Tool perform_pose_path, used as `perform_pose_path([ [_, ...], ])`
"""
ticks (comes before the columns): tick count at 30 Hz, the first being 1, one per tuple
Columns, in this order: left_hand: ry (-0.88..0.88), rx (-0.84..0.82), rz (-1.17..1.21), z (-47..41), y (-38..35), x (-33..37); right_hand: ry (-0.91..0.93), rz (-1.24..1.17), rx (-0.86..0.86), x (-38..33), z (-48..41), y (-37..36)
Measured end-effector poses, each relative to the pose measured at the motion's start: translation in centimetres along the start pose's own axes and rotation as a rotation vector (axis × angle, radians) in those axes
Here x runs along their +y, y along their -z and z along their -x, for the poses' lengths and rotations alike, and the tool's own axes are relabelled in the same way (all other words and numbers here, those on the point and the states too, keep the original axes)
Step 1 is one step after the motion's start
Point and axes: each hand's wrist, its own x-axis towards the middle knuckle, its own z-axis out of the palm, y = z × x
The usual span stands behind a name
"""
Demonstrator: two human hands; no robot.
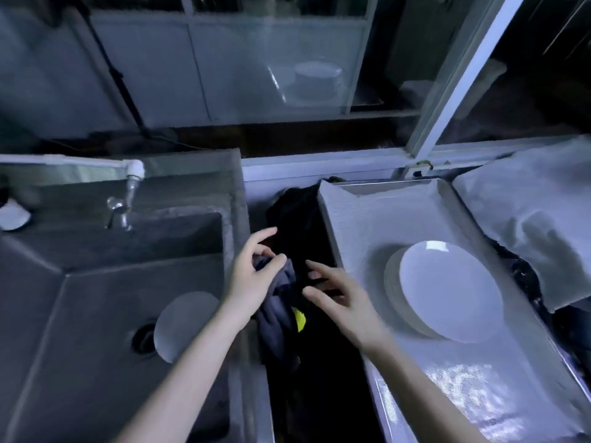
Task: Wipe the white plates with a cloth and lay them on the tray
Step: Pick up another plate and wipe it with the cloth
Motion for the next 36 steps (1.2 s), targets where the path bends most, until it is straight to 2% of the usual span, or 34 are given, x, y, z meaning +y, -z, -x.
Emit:
perform_pose_path([
  [2,-0.004,0.091,0.021,0.2,4.1,0.0,-0.001,-0.038,-0.135,-1.1,-0.3,-4.2],
  [5,0.026,0.197,0.082,0.5,10.1,-0.5,0.001,0.005,-0.251,-2.0,-1.1,-10.4],
  [9,0.081,0.297,0.208,1.0,17.6,-1.6,0.057,0.086,-0.245,-3.0,-2.5,-18.1],
  [13,0.098,0.341,0.152,1.9,24.8,-4.4,-0.009,-0.067,-0.229,-4.6,-4.1,-24.4],
  [18,0.216,0.148,-0.017,3.1,31.0,-9.7,-0.229,-0.269,-0.245,-6.4,-5.8,-31.1],
  [21,0.357,0.027,0.063,3.9,31.7,-13.2,-0.399,-0.364,-0.249,-6.6,-6.5,-34.1],
  [24,0.486,0.008,0.114,3.7,31.5,-16.8,-0.563,-0.389,-0.293,-5.5,-7.4,-35.4],
  [27,0.544,0.069,0.028,3.3,31.0,-20.3,-0.624,-0.285,-0.402,-3.2,-8.0,-35.5],
  [32,0.671,0.119,-0.025,2.3,30.2,-24.7,-0.655,0.148,-0.272,3.0,-11.3,-34.8],
  [36,0.692,0.154,-0.129,-0.8,28.8,-27.5,-0.674,0.371,-0.292,8.2,-14.5,-35.0],
])
